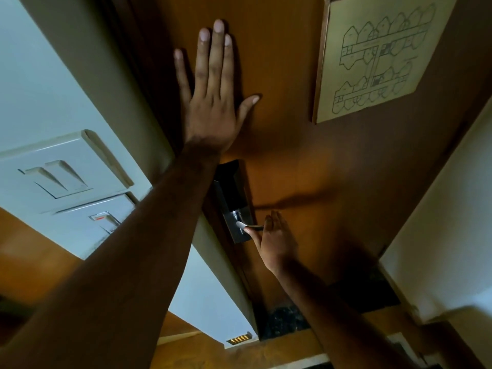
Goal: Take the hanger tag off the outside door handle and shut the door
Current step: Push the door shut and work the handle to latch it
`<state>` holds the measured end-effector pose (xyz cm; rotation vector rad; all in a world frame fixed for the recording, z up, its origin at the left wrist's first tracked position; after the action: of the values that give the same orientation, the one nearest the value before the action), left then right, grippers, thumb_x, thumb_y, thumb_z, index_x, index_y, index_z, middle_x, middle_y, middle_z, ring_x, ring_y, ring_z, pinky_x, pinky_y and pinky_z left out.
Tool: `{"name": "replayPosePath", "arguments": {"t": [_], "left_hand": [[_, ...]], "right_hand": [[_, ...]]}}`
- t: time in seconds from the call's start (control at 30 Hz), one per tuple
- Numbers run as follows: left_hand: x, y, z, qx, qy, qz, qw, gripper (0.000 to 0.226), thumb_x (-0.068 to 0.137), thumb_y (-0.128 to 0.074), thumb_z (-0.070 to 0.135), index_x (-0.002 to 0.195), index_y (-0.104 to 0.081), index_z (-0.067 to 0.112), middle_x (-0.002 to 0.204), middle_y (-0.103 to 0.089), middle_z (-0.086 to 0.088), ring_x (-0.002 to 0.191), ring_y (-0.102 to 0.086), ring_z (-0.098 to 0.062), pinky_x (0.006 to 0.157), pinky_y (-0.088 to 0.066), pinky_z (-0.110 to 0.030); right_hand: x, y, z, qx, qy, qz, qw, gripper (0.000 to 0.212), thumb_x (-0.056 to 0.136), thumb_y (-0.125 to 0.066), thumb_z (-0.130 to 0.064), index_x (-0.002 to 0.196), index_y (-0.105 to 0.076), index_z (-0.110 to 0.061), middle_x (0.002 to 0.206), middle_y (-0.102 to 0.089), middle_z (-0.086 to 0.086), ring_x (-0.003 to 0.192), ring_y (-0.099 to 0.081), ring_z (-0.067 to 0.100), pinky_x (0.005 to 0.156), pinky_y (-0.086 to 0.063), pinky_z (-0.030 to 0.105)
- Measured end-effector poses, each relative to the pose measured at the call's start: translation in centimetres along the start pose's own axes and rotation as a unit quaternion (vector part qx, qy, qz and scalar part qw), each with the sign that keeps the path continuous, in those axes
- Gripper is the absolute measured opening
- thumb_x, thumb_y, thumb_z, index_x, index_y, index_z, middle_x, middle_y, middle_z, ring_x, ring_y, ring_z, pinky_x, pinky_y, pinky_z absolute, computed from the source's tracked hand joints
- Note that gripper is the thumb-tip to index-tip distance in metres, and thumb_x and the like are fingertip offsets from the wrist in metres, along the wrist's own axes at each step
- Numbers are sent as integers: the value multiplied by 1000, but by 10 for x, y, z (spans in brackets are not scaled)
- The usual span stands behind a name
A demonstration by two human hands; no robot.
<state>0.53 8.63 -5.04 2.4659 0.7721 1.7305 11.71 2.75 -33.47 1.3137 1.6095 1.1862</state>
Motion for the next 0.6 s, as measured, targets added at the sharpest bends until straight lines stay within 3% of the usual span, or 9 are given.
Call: {"name": "replayPosePath", "arguments": {"t": [0.23,0.4,0.6], "left_hand": [[6,-21,5,-15,32,-37,999,97,108,-22,80,169,-24,5,176,-25,-14,164,-24,-32,130,-16,-64],[9,-38,3,-14,31,-46,998,97,107,-24,80,170,-19,5,177,-21,-14,165,-22,-33,129,-18,-66],[13,-52,5,-27,58,-12,998,97,106,-32,80,167,-30,5,175,-30,-14,162,-30,-33,128,-23,-67]], "right_hand": [[23,-3,-10,-1,-8,6,1000,114,93,5,-79,149,-52,1,160,-46,21,153,-38,33,126,-34,43],[36,-2,-15,12,-9,7,1000,104,99,-12,-77,145,-55,5,157,-48,25,152,-39,36,125,-36,45],[47,-4,-20,17,-18,15,1000,105,97,-10,-76,146,-55,5,156,-49,26,151,-41,36,124,-38,46]]}}
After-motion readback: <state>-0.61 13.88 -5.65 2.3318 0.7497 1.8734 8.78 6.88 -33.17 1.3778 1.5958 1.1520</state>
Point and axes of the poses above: each hand's wrist, its own x-axis towards the middle knuckle, its own y-axis out of the back of the hand, z = x × y, the point moved 3 cm from there along x, towards the middle knuckle
